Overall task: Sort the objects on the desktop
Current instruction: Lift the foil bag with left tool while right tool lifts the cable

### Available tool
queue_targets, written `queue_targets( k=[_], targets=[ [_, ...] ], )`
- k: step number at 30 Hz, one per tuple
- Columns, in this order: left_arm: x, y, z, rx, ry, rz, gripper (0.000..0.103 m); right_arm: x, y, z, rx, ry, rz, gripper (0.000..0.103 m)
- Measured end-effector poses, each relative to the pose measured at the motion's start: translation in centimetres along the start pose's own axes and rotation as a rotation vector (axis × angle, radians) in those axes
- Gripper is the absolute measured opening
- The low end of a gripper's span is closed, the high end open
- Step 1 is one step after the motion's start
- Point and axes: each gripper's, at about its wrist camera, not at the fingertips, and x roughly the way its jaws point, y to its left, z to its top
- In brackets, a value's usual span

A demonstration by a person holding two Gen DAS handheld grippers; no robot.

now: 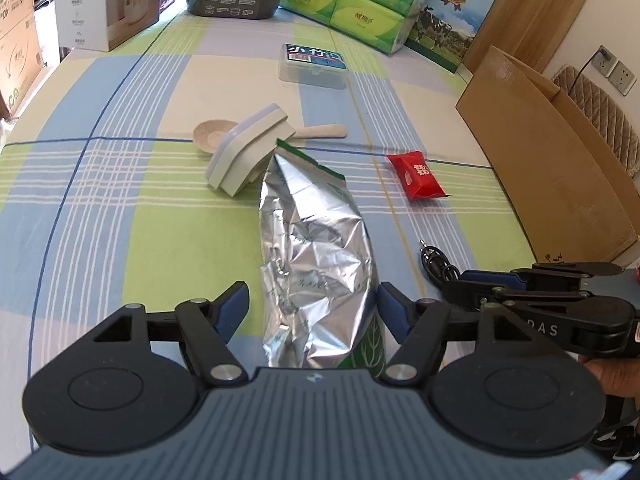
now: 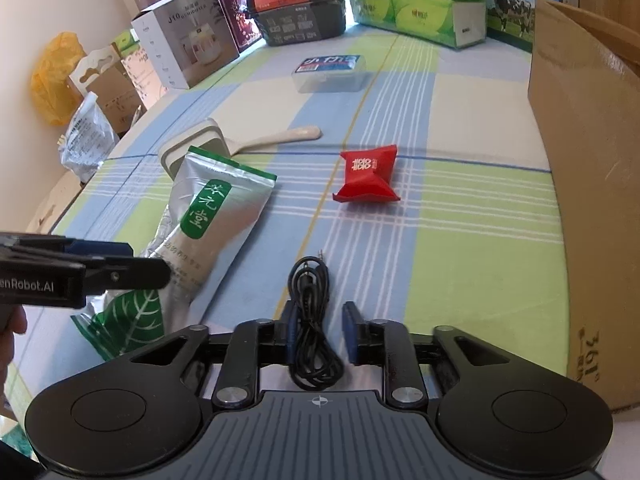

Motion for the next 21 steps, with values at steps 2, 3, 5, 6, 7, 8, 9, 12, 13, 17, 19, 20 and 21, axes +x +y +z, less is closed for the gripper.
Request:
queue_targets(
  k=[2, 3, 5, 6, 7, 8, 9, 12, 13, 17, 19, 20, 21],
  targets=[
    [0.2, -0.2, 0.1, 0.006, -0.005, 0.006, 0.066, 0.1, 0.2, -0.1, -0.032, -0.007, -0.009, 0.029],
    [0.3, -0.2, 0.2, 0.007, -0.004, 0.006, 0.066, 0.1, 0.4, -0.1, -0.051, -0.011, -0.014, 0.029],
    [0.5, -0.3, 0.2, 0.010, -0.003, 0.008, 0.067, 0.4, 0.8, -0.2, -0.089, -0.021, -0.020, 0.030],
    [0.6, -0.3, 0.2, 0.012, -0.003, 0.011, 0.067, 0.6, 0.9, -0.2, -0.108, -0.026, -0.020, 0.030],
    [0.6, -0.4, 0.2, 0.016, -0.003, 0.014, 0.067, 0.8, 1.1, -0.1, -0.130, -0.031, -0.021, 0.030],
    [0.7, -0.4, 0.2, 0.019, -0.004, 0.016, 0.067, 1.0, 1.3, -0.1, -0.150, -0.034, -0.022, 0.030],
    [0.7, -0.5, 0.3, 0.024, -0.005, 0.018, 0.067, 1.2, 1.4, 0.0, -0.164, -0.036, -0.024, 0.030],
    [1.0, -0.8, 0.4, 0.049, -0.010, 0.025, 0.067, 1.4, 1.3, 0.2, -0.145, -0.025, -0.022, 0.020],
    [1.1, -1.0, 0.4, 0.060, -0.011, 0.030, 0.067, 1.4, 1.0, 0.3, -0.122, -0.021, -0.017, 0.020],
    [2.0, -1.6, 0.7, 0.092, -0.003, 0.051, 0.068, 0.8, 0.2, 0.6, -0.055, -0.022, -0.017, 0.018],
    [2.4, -1.8, 0.9, 0.094, 0.004, 0.057, 0.068, 0.5, 0.0, 0.7, -0.043, -0.034, -0.024, 0.018],
    [2.6, -1.9, 1.0, 0.093, 0.009, 0.059, 0.068, 0.4, -0.1, 0.8, -0.034, -0.039, -0.024, 0.018],
    [2.7, -2.0, 1.0, 0.095, 0.013, 0.062, 0.068, 0.3, -0.2, 0.9, -0.025, -0.043, -0.023, 0.018]
  ],
)
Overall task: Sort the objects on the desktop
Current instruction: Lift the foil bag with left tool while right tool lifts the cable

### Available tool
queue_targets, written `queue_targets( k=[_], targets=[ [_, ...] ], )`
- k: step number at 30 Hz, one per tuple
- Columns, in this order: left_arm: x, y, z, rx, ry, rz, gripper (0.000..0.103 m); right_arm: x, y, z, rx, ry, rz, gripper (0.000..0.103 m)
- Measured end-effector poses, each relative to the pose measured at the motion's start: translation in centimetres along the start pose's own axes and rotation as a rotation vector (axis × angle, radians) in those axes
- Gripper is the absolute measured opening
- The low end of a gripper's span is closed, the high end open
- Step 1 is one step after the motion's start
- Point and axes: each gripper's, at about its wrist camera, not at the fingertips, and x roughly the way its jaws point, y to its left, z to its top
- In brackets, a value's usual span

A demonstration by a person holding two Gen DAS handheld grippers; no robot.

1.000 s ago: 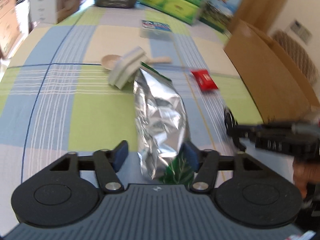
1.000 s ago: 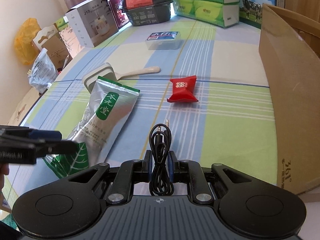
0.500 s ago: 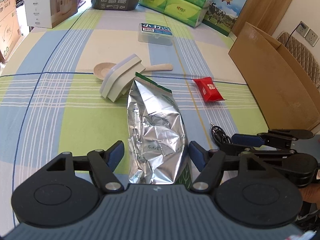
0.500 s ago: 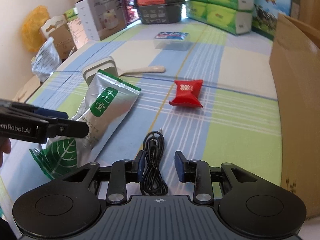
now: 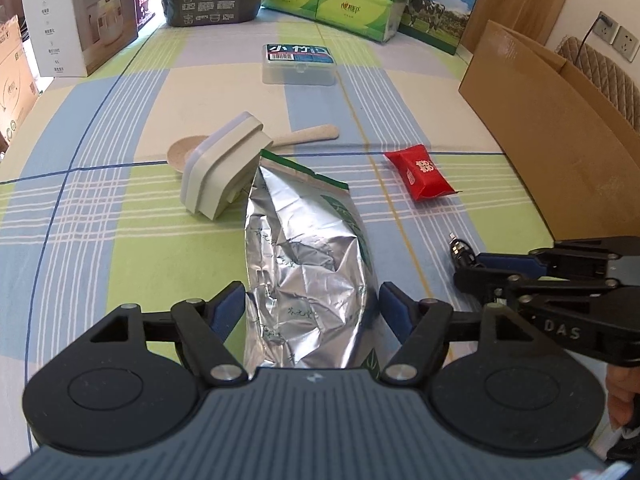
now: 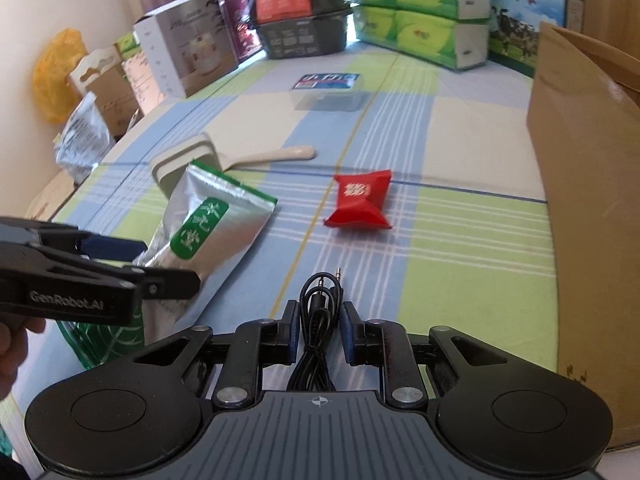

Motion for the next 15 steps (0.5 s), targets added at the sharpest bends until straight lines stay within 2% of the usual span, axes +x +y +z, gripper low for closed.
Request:
queue_targets(
  k=[6, 9, 10, 13, 15],
  targets=[
    [1.3, -0.8, 0.0, 0.056, 0.059, 0.038, 0.073, -0.1, -0.2, 0.1, 0.006, 0.005, 0.005, 0.018],
    [1.6, -1.4, -0.3, 0.100, 0.063, 0.056, 0.073, -0.1, -0.2, 0.1, 0.010, 0.005, 0.005, 0.018],
    [1.6, -1.5, -0.3, 0.104, 0.064, 0.059, 0.072, -0.1, -0.2, 0.0, 0.011, 0.004, 0.005, 0.018],
    [1.2, -1.4, -0.1, 0.095, 0.061, 0.040, 0.052, -0.2, -0.1, -0.1, 0.008, 0.003, 0.005, 0.018],
    [1.0, -1.3, 0.1, 0.082, 0.061, 0.032, 0.047, -0.3, -0.1, 0.0, 0.007, -0.002, 0.002, 0.018]
  ],
)
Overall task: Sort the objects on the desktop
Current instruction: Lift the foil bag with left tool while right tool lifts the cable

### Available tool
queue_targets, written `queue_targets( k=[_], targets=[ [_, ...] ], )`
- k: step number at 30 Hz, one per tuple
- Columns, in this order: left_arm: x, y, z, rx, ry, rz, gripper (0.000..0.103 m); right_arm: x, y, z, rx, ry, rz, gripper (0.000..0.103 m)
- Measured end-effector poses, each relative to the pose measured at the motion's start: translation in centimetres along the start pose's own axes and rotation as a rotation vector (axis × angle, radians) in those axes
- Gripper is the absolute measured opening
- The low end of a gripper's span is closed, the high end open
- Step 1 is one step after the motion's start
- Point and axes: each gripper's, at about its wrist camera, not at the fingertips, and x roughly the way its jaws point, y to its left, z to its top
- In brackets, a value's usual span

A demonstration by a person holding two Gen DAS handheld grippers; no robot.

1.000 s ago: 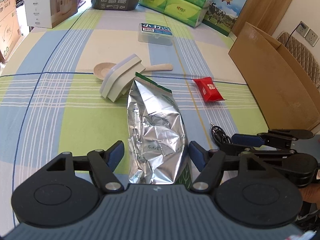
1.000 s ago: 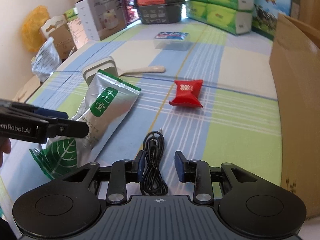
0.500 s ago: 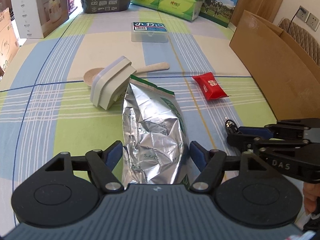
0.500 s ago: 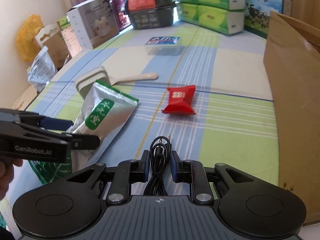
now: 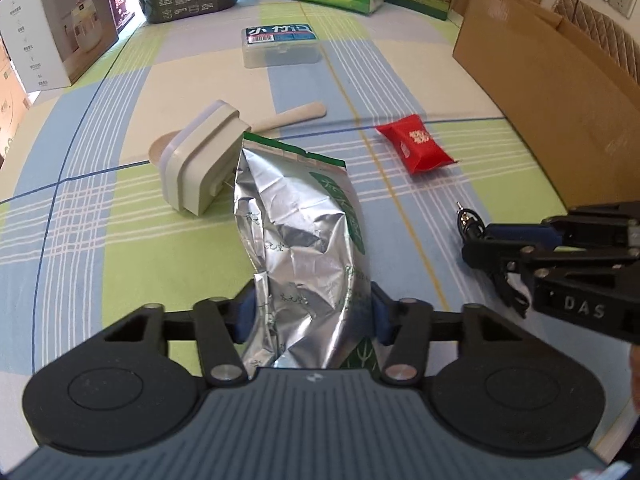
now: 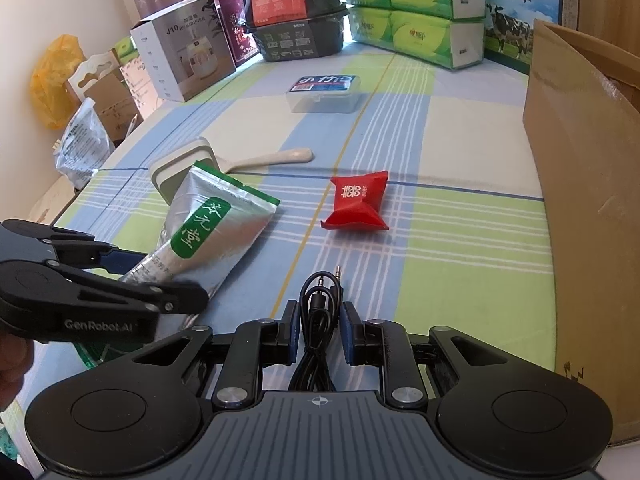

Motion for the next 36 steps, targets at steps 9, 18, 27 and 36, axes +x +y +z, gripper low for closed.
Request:
queue_targets(
  k=[9, 18, 27, 36],
  targets=[
    [-2.0, 0.3, 0.1, -0.048, -0.042, -0.069, 0.043, -1.1, 0.4, 0.3, 0.015, -0.042, -0.008, 0.018],
    [-3.6, 0.2, -1.0, -0.047, -0.053, -0.080, 0.043, -2.4, 0.8, 0.0, 0.029, -0.060, -0.011, 0.018],
    [-3.8, 0.1, -1.3, -0.042, -0.055, -0.083, 0.043, -1.7, 0.7, -0.3, 0.025, -0.034, -0.031, 0.017],
    [-3.5, 0.6, -0.8, -0.053, -0.060, -0.071, 0.043, 0.6, 0.8, -1.0, -0.058, -0.005, -0.073, 0.067]
  ],
)
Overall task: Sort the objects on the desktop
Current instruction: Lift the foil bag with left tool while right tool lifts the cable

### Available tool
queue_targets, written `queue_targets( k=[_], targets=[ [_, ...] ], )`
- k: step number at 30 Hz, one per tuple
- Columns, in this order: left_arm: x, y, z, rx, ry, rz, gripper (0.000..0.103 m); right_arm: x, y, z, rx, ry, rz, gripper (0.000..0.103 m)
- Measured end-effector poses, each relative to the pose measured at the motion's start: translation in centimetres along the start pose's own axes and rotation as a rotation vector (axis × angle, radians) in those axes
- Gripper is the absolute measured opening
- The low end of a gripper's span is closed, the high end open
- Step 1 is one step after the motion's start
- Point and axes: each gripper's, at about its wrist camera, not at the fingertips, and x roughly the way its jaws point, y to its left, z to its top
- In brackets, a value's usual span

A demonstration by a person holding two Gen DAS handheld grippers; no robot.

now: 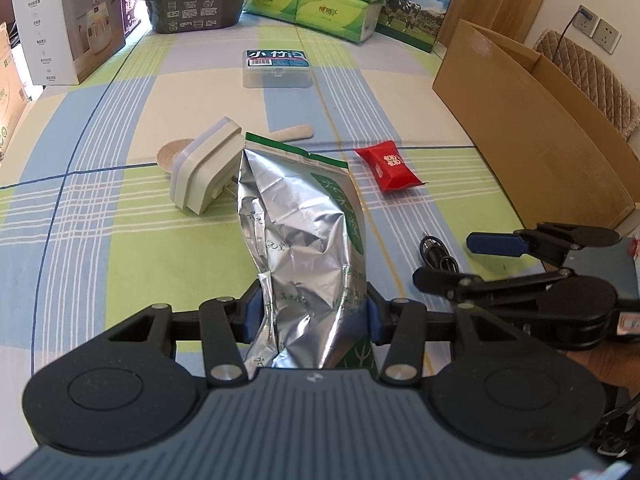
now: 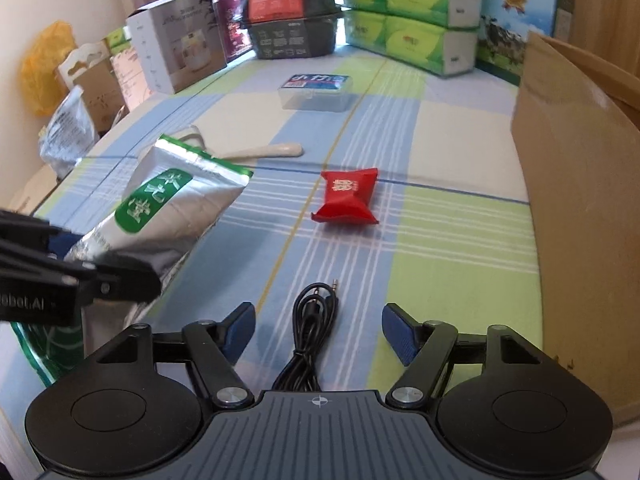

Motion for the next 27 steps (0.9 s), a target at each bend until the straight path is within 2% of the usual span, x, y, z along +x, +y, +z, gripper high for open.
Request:
queue_targets(
  k=[3, 4, 5, 7, 11, 20, 27],
  targets=[
    [0.1, 0.1, 0.1, -0.001, 0.000, 0.004, 0.043, 0.6, 0.4, -0.2, -0.047, 0.006, -0.027, 0.064],
    [0.1, 0.2, 0.1, -0.004, 0.000, 0.004, 0.043, 0.7, 0.6, -0.2, -0.063, 0.004, -0.039, 0.055],
    [0.1, 0.2, 0.2, -0.005, -0.001, 0.003, 0.043, 0.6, 0.7, -0.2, -0.072, -0.002, -0.040, 0.038],
    [0.1, 0.3, 0.2, -0.006, -0.003, 0.004, 0.043, 0.6, 0.8, -0.2, -0.080, -0.006, -0.043, 0.023],
    [0.1, 0.2, 0.2, -0.003, 0.000, 0.002, 0.043, 0.4, 0.8, 0.1, -0.057, -0.005, -0.019, 0.020],
    [-0.4, -0.4, 0.1, 0.005, -0.009, -0.017, 0.043, -2.6, 0.1, 0.9, 0.027, -0.088, 0.007, 0.020],
    [-1.3, -1.4, -0.3, 0.035, -0.008, -0.024, 0.043, -4.6, -0.4, 0.6, 0.064, -0.085, -0.004, 0.020]
  ],
)
